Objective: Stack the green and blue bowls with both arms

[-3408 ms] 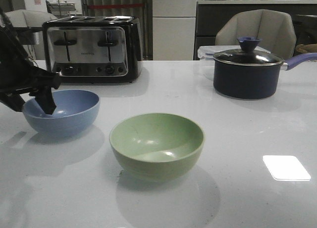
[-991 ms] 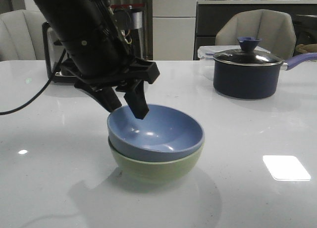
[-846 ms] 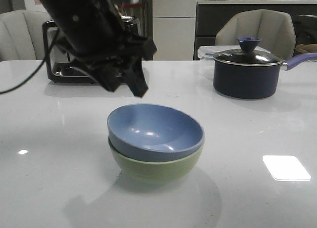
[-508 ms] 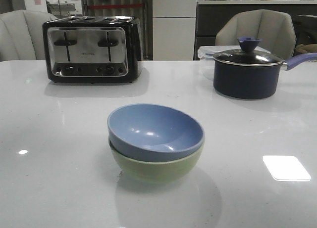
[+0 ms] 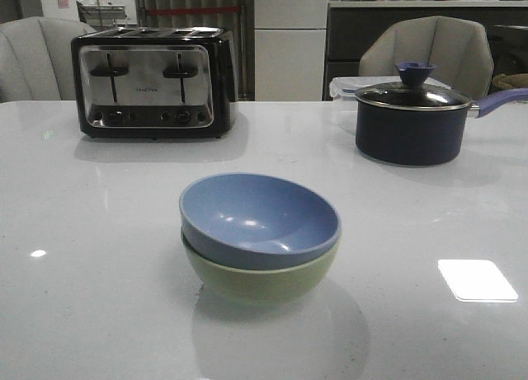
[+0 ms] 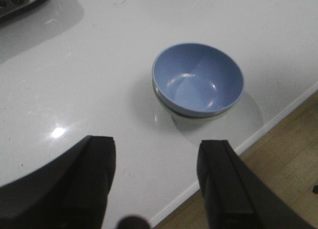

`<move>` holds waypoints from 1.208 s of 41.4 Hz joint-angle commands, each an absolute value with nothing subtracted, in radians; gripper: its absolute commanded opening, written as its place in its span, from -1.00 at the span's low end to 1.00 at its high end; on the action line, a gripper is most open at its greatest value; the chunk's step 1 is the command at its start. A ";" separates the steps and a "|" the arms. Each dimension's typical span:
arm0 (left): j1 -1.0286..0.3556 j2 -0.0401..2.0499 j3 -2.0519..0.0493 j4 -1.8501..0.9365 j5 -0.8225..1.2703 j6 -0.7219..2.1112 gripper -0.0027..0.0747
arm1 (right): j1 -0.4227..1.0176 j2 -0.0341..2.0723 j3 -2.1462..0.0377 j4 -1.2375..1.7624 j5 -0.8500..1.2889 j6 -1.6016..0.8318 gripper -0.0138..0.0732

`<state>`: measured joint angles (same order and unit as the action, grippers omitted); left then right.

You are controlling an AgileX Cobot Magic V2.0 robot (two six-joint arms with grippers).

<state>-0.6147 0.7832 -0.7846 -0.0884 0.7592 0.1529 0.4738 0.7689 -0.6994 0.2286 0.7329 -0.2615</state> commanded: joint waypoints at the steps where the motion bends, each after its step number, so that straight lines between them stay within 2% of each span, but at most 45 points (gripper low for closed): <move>1: -0.623 0.731 -0.749 -0.092 0.692 0.153 0.19 | 0.475 0.761 -0.723 0.233 0.683 -0.275 0.20; 8: -0.623 0.712 -0.694 -0.092 0.690 0.153 0.19 | 0.475 0.761 -0.723 0.233 0.710 -0.275 0.20; 11: -0.623 0.712 -0.692 -0.092 0.690 0.153 0.09 | 0.475 0.763 -0.723 0.233 0.719 -0.275 0.15; 24: -0.623 0.712 -0.692 -0.092 0.690 0.153 -0.70 | 0.475 0.763 -0.723 0.233 0.745 -0.275 -0.62; 50: -0.624 0.690 -0.690 -0.090 0.691 0.153 -0.69 | 0.475 0.763 -0.723 0.233 0.746 -0.275 -0.62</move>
<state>-0.6147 0.7119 -0.6636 -0.0846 0.7592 0.1529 0.4738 0.7689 -0.6994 0.2286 0.7973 -0.2615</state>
